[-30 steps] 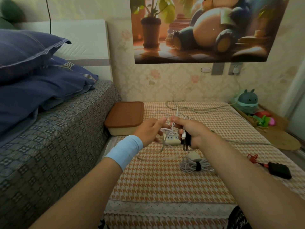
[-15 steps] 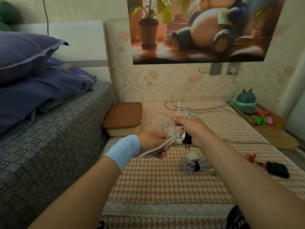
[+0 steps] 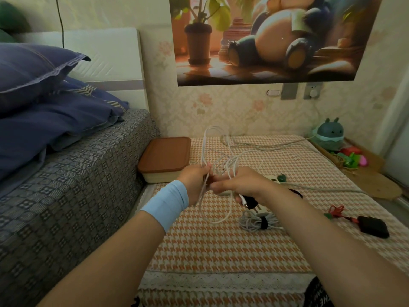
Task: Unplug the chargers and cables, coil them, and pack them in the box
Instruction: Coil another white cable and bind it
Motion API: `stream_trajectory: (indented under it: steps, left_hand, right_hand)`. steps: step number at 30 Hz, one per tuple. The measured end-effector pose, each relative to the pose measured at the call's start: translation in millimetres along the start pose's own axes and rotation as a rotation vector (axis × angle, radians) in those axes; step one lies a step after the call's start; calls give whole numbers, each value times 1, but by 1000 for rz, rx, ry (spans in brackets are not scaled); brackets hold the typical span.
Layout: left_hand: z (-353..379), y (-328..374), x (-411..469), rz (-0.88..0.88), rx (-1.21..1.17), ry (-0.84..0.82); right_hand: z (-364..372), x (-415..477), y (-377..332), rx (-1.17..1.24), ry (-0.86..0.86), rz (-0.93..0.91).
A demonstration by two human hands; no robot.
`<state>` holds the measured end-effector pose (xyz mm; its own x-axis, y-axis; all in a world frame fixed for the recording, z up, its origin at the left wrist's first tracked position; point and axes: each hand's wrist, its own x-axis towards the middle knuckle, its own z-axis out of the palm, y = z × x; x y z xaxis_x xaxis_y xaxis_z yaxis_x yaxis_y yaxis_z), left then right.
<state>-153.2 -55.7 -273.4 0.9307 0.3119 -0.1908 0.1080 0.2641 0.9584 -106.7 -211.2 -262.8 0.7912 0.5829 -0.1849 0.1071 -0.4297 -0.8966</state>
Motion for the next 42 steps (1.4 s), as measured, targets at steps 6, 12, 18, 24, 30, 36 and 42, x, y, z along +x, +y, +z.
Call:
stream_trajectory:
  steps: [6, 12, 18, 24, 30, 36, 42]
  left_hand:
    - [-16, 17, 11, -27, -563, 45]
    - [-30, 18, 5, -89, -531, -137]
    - [5, 13, -12, 30, -572, -132]
    - [4, 18, -10, 137, -760, -161]
    - [5, 22, -7, 48, -701, -226]
    - [-7, 27, -8, 106, -162, -171]
    - [-21, 11, -14, 223, 580, -63]
  right_hand:
    - [4, 1, 12, -363, -227, 4]
    - [6, 3, 6, -204, -145, -113]
    - [13, 1, 1, -32, -244, -155]
    - [22, -7, -3, 3, -276, -154]
    - [23, -7, -7, 24, -301, -141]
    - [23, -1, -3, -68, -240, -131]
    - [10, 5, 2, 127, -101, -92]
